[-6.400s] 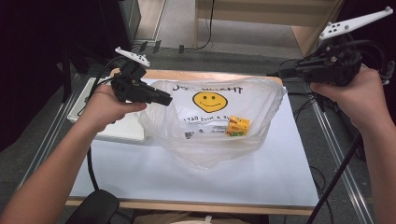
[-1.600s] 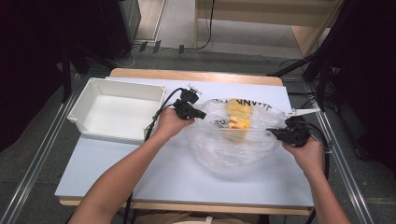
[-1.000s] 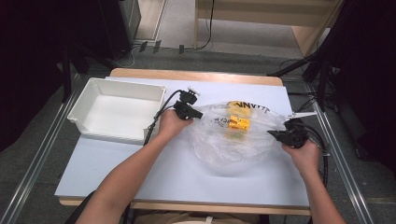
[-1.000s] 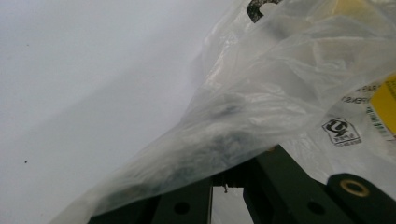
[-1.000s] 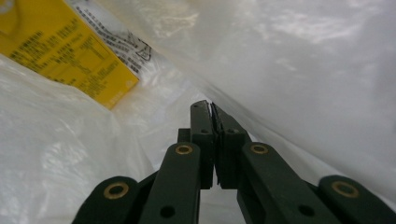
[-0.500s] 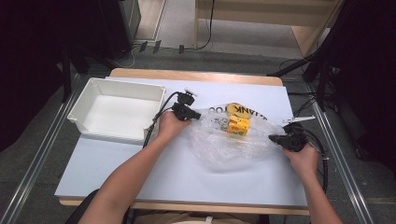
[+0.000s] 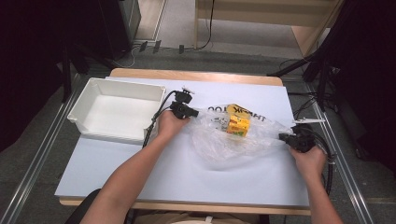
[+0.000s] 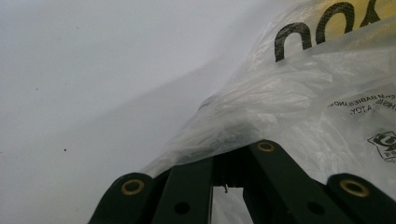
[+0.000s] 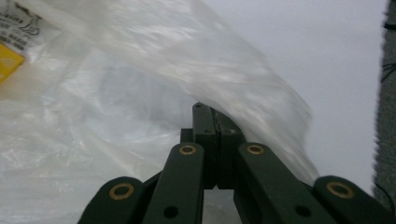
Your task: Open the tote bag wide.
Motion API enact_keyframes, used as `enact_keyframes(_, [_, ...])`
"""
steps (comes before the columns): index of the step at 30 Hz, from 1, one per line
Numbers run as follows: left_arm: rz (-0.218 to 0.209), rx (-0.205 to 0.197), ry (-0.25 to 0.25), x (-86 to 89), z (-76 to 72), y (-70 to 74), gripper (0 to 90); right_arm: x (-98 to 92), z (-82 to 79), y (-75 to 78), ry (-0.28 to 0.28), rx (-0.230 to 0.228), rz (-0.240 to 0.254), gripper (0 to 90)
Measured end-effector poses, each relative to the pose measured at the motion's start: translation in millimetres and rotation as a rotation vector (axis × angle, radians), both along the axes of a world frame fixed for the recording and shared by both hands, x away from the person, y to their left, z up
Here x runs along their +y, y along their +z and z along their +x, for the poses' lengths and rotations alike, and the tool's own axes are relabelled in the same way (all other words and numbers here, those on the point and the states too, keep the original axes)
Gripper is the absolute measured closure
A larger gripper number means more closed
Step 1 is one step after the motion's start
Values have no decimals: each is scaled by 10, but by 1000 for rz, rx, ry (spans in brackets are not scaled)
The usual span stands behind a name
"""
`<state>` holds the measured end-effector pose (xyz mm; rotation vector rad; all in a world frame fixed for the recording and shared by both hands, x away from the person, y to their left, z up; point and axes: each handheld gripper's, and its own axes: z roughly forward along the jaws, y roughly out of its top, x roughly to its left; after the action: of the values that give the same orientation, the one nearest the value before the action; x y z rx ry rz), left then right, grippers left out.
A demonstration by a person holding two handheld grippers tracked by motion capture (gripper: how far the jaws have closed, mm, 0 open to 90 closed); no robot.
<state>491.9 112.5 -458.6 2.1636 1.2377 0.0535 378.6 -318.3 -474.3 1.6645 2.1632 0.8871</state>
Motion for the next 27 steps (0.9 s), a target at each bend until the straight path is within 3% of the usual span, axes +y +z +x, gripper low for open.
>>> enact_keyframes(4, [13, -3, 16, 1, 10, 8, 900, -124, -22, -11, -38, 0, 15, 900])
enact_keyframes(8, [26, -14, 27, -14, 15, 12, 900, -137, -27, -8, -51, -6, -8, 900])
enact_keyframes(12, [29, -13, 40, -12, 33, 13, 900, -128, -21, 3, -70, -13, -63, 900])
enact_keyframes(23, [15, -9, 43, 3, 50, 5, 900, -157, -2, 0, -89, -14, -76, 900])
enact_keyframes(27, [32, -37, 33, -14, 20, 2, 900, -163, 8, 5, -105, -18, -99, 900])
